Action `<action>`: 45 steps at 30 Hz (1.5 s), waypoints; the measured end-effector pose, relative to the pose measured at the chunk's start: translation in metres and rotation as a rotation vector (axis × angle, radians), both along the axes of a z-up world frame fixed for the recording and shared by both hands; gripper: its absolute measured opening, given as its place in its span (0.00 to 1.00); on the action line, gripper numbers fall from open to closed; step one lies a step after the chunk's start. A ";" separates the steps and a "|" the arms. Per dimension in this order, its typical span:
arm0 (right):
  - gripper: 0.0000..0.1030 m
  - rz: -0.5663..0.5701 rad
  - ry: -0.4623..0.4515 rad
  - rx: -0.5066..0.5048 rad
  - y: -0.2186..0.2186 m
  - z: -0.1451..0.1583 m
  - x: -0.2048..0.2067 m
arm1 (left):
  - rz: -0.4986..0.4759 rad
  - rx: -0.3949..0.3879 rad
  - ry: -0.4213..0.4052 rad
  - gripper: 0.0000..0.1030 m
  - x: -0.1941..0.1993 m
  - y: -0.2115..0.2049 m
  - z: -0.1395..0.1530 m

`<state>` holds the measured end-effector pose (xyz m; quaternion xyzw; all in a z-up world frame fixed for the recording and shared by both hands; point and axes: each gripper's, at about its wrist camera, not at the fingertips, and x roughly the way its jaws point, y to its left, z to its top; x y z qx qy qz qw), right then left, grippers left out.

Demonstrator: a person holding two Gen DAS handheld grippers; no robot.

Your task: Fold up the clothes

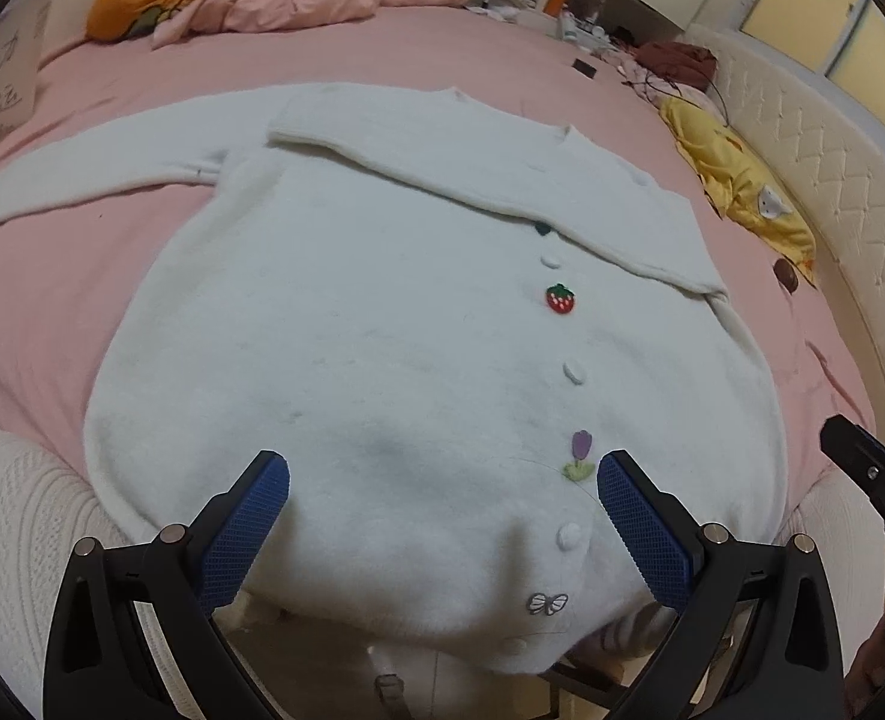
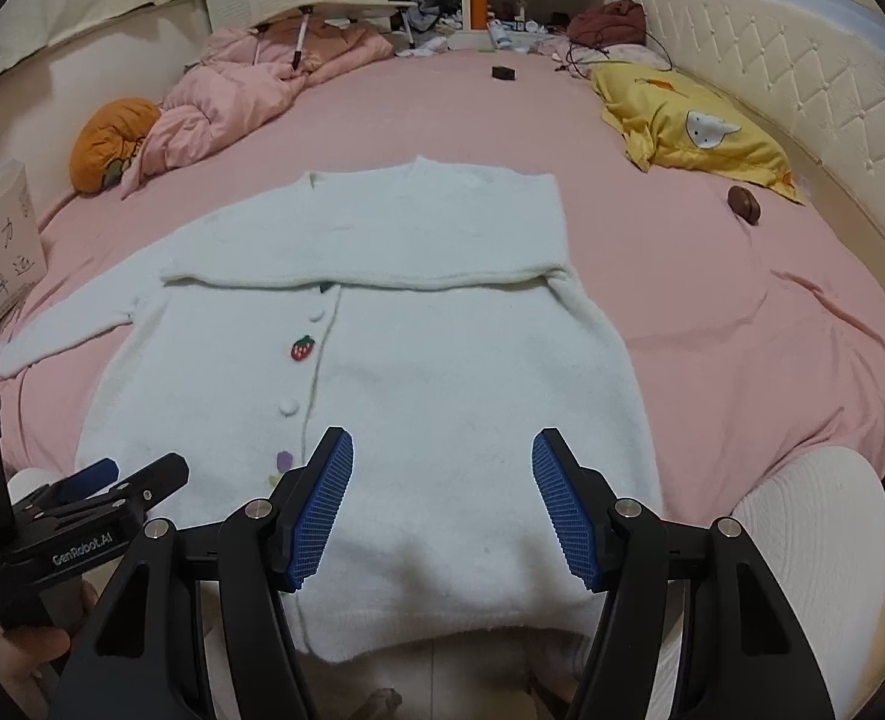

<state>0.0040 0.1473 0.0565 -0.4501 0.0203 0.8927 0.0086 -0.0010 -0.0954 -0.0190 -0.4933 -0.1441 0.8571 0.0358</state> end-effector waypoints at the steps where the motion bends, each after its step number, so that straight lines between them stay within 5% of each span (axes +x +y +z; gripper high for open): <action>1: 0.61 0.001 0.002 -0.003 0.000 0.001 0.001 | 0.006 0.005 -0.001 1.00 0.000 -0.002 0.000; 7: 0.61 0.007 0.005 -0.020 0.003 0.002 0.003 | 0.016 0.044 0.009 1.00 0.000 -0.006 0.002; 13: 0.61 0.021 -0.009 -0.037 0.006 -0.002 0.002 | 0.117 0.210 0.028 1.00 -0.006 -0.055 0.019; 17: 0.61 0.030 -0.028 -0.032 0.003 -0.006 -0.001 | 0.259 0.200 0.089 1.00 -0.003 -0.130 0.043; 21: 0.61 0.046 -0.055 -0.017 -0.005 -0.011 -0.005 | 0.473 0.273 0.119 1.00 0.002 -0.243 0.046; 28: 0.61 0.066 -0.105 0.015 -0.018 -0.022 -0.014 | 0.744 0.461 0.188 1.00 0.011 -0.399 0.003; 33: 0.61 0.057 -0.145 0.055 -0.025 -0.030 -0.025 | 0.861 0.694 0.296 1.00 0.005 -0.465 -0.039; 39: 0.61 0.063 -0.182 0.109 -0.038 -0.037 -0.037 | 0.877 0.727 0.253 1.00 -0.037 -0.491 -0.074; 45: 0.61 0.091 -0.214 0.154 -0.052 -0.044 -0.043 | 0.925 0.699 0.302 1.00 -0.070 -0.515 -0.077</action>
